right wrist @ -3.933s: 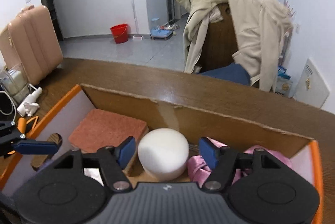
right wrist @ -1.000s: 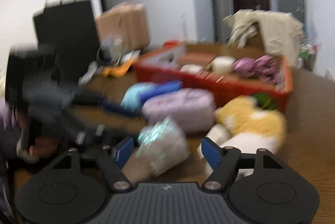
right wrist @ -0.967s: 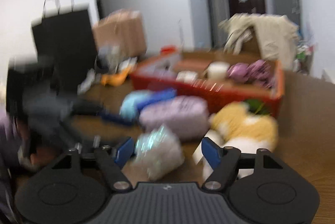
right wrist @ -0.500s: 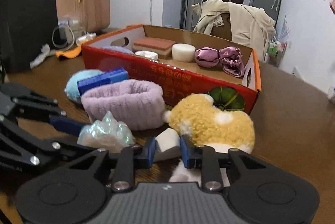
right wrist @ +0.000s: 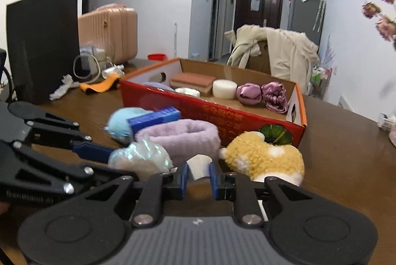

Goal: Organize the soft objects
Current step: 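Grasp the clear iridescent plastic bag with the left tool, then carry the clear bag into the box and open the left tool, then move the right tool to the yellow-white plush sheep, then grasp the plush sheep with the right tool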

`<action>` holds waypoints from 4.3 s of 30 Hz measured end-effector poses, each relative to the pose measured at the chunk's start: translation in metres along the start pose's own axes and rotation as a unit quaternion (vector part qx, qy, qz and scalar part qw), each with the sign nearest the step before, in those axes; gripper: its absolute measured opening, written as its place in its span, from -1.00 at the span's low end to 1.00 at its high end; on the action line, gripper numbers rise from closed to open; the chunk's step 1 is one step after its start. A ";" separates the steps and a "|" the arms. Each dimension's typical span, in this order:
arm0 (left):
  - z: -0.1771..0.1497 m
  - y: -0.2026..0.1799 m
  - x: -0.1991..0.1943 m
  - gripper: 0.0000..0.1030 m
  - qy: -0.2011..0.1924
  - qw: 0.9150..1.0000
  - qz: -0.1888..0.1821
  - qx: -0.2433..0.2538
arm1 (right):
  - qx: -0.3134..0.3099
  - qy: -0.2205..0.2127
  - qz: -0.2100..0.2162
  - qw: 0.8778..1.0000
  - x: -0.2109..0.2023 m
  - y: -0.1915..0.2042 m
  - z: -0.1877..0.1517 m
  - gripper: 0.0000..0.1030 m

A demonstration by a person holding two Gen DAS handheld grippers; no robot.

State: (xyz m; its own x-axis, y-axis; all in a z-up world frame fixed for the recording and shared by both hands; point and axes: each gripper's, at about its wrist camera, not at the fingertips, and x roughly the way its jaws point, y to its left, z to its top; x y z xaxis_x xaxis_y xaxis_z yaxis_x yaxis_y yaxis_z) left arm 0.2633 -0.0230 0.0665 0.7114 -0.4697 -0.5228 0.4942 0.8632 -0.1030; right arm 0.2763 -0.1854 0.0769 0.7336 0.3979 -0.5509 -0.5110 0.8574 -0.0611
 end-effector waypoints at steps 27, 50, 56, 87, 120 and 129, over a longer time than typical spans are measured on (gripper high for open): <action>0.064 0.043 -0.035 -0.49 -0.035 0.997 0.065 0.023 | -0.007 -0.054 -0.027 0.998 -0.054 -0.005 0.035 -0.64; 0.136 0.165 0.167 0.11 0.044 0.993 0.103 -0.046 | 0.049 0.063 0.050 0.996 0.227 -0.095 0.145 -0.26; 0.145 0.150 0.135 0.14 0.027 0.992 0.120 -0.039 | 0.047 0.049 0.032 0.997 0.193 -0.099 0.154 -0.26; -0.067 -0.012 -0.122 0.48 -0.071 0.980 0.185 -0.033 | -0.001 -0.070 -0.044 0.997 -0.150 0.021 -0.075 0.48; 0.007 -0.007 -0.008 0.39 -0.019 0.996 0.086 0.000 | 0.053 -0.010 -0.097 0.994 -0.012 -0.025 -0.034 0.49; 0.063 -0.012 0.085 0.16 0.035 0.999 0.040 -0.002 | 0.089 0.049 -0.095 0.990 0.043 -0.072 -0.031 0.04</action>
State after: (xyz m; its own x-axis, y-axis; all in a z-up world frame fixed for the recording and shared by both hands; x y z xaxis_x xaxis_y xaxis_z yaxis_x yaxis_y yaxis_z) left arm 0.3489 -0.0851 0.0763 0.7125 -0.3850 -0.5867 0.4344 0.8986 -0.0620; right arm 0.3307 -0.2399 0.0315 0.7582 0.1975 -0.6214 -0.2742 0.9612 -0.0291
